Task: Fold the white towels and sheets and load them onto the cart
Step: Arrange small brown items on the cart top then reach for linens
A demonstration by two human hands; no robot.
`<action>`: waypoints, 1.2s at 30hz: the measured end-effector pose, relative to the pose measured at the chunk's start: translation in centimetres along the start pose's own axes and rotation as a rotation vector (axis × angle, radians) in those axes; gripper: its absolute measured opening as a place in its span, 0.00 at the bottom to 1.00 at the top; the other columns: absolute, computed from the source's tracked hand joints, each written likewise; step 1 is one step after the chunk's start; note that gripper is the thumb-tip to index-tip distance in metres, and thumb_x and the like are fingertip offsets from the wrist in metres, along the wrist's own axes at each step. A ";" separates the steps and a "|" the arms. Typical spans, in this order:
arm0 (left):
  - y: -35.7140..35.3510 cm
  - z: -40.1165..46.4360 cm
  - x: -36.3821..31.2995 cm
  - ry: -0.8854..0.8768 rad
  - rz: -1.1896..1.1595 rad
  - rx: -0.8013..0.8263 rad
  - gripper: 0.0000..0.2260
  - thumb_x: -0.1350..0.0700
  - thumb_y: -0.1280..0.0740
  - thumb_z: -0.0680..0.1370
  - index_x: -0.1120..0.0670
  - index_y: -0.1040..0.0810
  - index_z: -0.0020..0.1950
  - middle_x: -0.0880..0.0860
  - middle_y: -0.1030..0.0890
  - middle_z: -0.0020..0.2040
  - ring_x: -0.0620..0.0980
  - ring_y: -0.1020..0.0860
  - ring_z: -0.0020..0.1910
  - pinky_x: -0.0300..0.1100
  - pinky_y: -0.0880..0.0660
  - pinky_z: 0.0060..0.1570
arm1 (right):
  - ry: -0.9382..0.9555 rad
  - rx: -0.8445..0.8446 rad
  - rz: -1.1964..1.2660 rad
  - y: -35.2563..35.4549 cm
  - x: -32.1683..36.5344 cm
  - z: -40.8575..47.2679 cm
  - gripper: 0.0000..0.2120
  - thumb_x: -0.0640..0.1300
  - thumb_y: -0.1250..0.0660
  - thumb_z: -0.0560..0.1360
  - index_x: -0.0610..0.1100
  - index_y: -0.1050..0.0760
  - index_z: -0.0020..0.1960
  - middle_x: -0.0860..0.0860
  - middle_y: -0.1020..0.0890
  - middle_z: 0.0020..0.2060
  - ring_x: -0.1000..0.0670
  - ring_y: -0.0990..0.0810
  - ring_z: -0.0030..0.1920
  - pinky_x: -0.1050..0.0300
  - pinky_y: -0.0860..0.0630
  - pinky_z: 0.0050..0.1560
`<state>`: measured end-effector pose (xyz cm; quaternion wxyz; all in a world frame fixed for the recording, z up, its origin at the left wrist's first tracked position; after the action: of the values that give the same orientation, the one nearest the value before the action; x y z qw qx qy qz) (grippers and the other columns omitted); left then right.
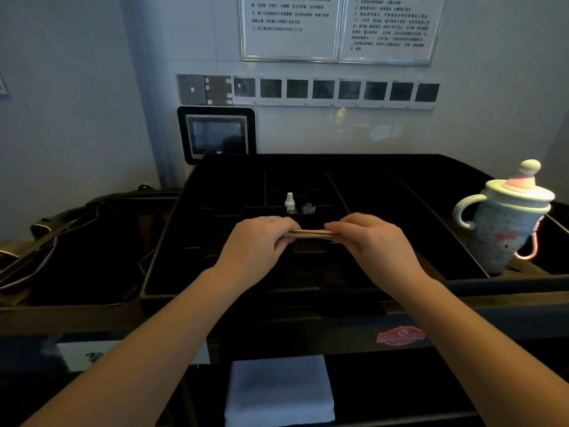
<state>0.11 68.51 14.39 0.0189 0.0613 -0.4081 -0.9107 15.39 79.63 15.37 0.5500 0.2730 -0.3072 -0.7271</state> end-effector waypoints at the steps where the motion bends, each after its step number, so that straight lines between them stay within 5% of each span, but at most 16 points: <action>1: -0.3 -0.3 -0.3 -0.013 0.078 -0.016 0.09 0.54 0.34 0.78 0.49 0.20 0.57 0.46 0.18 0.49 0.45 0.20 0.48 0.42 0.23 0.48 | 0.019 0.021 -0.004 -0.4 -0.1 -0.4 0.15 0.42 0.32 0.74 0.45 0.21 0.60 0.47 0.17 0.50 0.47 0.18 0.47 0.54 0.20 0.45; 8: -2.0 -2.1 -0.6 -0.062 0.017 0.143 0.15 0.53 0.36 0.79 0.49 0.24 0.65 0.46 0.19 0.58 0.44 0.21 0.56 0.41 0.25 0.57 | 0.065 0.146 -0.090 -2.4 -1.0 -1.6 0.20 0.39 0.24 0.67 0.46 0.20 0.57 0.49 0.16 0.47 0.49 0.16 0.45 0.54 0.18 0.41; 13: -2.7 -2.0 -0.5 -0.017 0.195 0.158 0.11 0.52 0.38 0.79 0.44 0.20 0.58 0.44 0.17 0.47 0.45 0.20 0.45 0.45 0.23 0.44 | 0.065 0.220 -0.092 -3.5 -0.6 -1.6 0.16 0.38 0.23 0.66 0.46 0.18 0.53 0.49 0.16 0.45 0.49 0.16 0.41 0.57 0.18 0.38; 19: -4.0 -0.2 0.2 -0.073 0.298 0.333 0.09 0.52 0.38 0.79 0.42 0.21 0.56 0.43 0.21 0.42 0.43 0.23 0.40 0.41 0.25 0.40 | 0.023 0.449 -0.107 -4.5 -1.1 -0.1 0.14 0.44 0.37 0.78 0.52 0.25 0.63 0.54 0.21 0.54 0.54 0.21 0.53 0.59 0.24 0.54; 28: -5.2 0.3 0.8 -0.168 0.208 0.615 0.13 0.51 0.36 0.79 0.42 0.24 0.63 0.42 0.19 0.55 0.42 0.22 0.55 0.44 0.25 0.56 | -0.040 0.863 -0.056 -6.0 -1.7 1.0 0.16 0.45 0.35 0.78 0.50 0.26 0.66 0.51 0.22 0.58 0.51 0.23 0.57 0.54 0.25 0.60; 36: -5.2 -0.2 1.1 -0.122 0.117 0.630 0.12 0.48 0.36 0.79 0.43 0.22 0.62 0.41 0.20 0.58 0.40 0.24 0.58 0.40 0.28 0.60 | 0.025 0.862 -0.116 -7.3 -2.3 0.0 0.20 0.43 0.33 0.76 0.53 0.28 0.67 0.51 0.23 0.59 0.50 0.23 0.57 0.55 0.24 0.60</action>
<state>-0.89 71.71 10.24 0.0267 -0.0142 -0.6732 -0.7388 11.35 83.37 10.08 0.3473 0.5032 -0.5604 -0.5587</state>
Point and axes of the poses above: each hand's wrist, its own z-axis towards the middle knuckle, its own y-axis out of the back of the hand, x = y × z, the point moved 4 cm from there along z, towards the middle knuckle
